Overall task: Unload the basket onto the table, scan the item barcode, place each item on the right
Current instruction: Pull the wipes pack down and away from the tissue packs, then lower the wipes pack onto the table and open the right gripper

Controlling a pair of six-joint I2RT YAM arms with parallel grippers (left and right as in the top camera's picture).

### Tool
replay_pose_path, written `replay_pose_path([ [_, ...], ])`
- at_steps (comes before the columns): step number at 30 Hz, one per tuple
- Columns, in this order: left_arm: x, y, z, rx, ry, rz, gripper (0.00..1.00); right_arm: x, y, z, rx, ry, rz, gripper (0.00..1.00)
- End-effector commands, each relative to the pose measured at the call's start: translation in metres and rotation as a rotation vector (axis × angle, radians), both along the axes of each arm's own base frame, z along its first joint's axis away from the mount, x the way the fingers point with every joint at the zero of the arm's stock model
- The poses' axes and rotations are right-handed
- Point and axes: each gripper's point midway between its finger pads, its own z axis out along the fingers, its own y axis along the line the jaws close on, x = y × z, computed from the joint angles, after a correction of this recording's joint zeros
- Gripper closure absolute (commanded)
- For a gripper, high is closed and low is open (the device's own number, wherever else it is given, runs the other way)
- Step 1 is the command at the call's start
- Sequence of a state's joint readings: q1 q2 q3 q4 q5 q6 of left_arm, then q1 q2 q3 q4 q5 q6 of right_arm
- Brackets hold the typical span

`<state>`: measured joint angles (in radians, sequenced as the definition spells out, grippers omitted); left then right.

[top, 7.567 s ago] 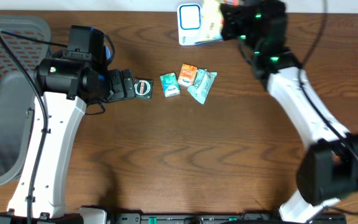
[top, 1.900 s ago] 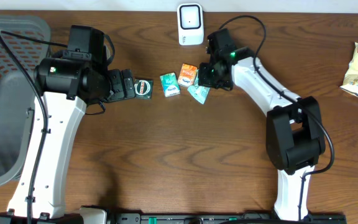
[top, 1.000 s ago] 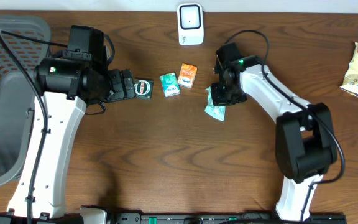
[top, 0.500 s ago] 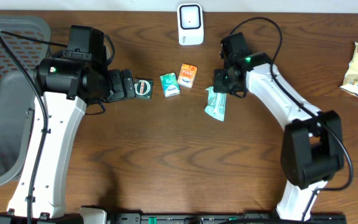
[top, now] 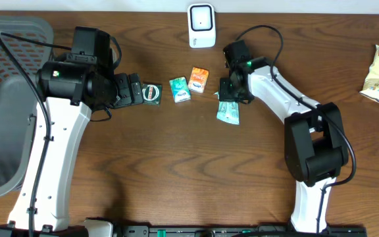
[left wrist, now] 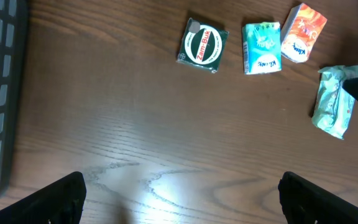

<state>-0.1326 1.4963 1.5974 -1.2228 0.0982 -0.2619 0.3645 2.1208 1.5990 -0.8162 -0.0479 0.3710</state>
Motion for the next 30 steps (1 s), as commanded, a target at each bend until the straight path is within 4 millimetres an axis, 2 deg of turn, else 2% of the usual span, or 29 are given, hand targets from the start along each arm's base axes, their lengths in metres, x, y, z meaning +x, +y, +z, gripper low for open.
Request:
replay_pose_path([
  [1, 0.001, 0.002, 0.001, 0.006, -0.003, 0.002, 0.02, 0.019, 0.003, 0.04, 0.003, -0.069, 0.031, 0.99],
  [5, 0.001, 0.002, 0.001, 0.006, -0.003, 0.002, 0.02, 0.011, 0.0, 0.083, -0.011, -0.044, 0.054, 0.97],
  [8, 0.001, 0.002, 0.001, 0.006, -0.003, 0.002, 0.02, -0.006, -0.001, 0.095, -0.033, 0.014, 0.068, 0.93],
  [10, 0.001, 0.002, 0.001, 0.006, -0.003, 0.002, 0.02, -0.019, -0.003, 0.093, -0.051, 0.065, 0.075, 0.89],
  [14, 0.001, 0.002, 0.001, 0.006, -0.003, 0.002, 0.02, -0.046, -0.005, 0.078, -0.088, 0.167, 0.089, 0.9],
  [19, 0.001, 0.002, 0.001, 0.006, -0.003, 0.002, 0.02, -0.07, 0.004, 0.052, -0.118, 0.232, 0.132, 0.67],
  [20, 0.001, 0.002, 0.001, 0.006, -0.003, 0.002, 0.02, -0.073, 0.006, 0.048, -0.121, 0.238, 0.141, 0.67],
  [23, 0.001, 0.002, 0.001, 0.006, -0.003, 0.002, 0.02, -0.075, 0.008, 0.04, -0.142, 0.231, 0.155, 0.92],
  [24, 0.001, 0.002, 0.001, 0.006, -0.003, 0.002, 0.02, -0.074, 0.006, 0.039, -0.153, 0.226, 0.153, 0.96],
  [25, 0.001, 0.002, 0.001, 0.006, -0.003, 0.002, 0.02, -0.074, 0.005, 0.037, -0.156, 0.222, 0.147, 0.98],
  [30, 0.001, 0.002, 0.001, 0.006, -0.003, 0.002, 0.02, -0.066, -0.004, 0.03, -0.14, 0.212, 0.062, 0.97],
])
